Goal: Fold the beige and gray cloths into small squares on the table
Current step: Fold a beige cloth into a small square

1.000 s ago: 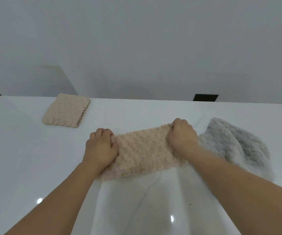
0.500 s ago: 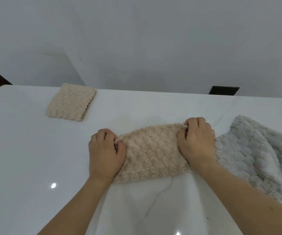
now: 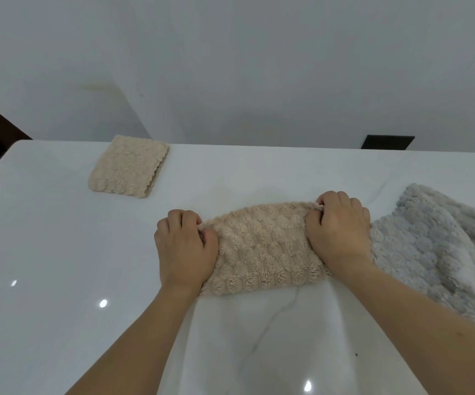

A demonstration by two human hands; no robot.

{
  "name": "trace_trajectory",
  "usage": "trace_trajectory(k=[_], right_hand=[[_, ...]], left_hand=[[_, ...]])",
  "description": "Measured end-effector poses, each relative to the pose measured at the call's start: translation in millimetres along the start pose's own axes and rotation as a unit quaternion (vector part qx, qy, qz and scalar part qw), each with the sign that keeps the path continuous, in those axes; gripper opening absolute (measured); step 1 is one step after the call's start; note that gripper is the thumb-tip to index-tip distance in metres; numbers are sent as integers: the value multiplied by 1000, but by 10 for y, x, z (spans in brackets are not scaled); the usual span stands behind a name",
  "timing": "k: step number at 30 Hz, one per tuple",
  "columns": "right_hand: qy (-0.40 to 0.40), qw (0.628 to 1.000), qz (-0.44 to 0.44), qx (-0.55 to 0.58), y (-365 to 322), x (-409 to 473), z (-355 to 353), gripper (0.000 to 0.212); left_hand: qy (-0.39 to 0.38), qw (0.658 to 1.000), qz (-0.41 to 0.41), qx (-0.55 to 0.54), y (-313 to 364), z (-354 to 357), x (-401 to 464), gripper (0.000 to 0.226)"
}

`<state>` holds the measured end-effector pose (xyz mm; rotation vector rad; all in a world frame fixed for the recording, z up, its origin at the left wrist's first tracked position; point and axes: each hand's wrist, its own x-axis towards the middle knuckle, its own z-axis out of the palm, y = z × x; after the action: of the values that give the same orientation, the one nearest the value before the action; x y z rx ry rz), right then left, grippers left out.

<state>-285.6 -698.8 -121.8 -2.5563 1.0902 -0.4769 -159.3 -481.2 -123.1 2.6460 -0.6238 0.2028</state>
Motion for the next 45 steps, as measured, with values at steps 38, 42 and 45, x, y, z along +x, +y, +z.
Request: trace_trajectory(k=[38, 42, 45], right_hand=[[-96, 970, -221, -14, -646, -317, -52, 55], [-191, 947, -232, -115, -573, -690, 136, 64], [-201, 933, -275, -115, -516, -610, 96, 66]], left_hand=[[-274, 959, -49, -48, -180, -514, 124, 15], [-294, 939, -92, -151, -348, -607, 54, 19], [-322, 905, -133, -244, -481, -659, -20, 19]])
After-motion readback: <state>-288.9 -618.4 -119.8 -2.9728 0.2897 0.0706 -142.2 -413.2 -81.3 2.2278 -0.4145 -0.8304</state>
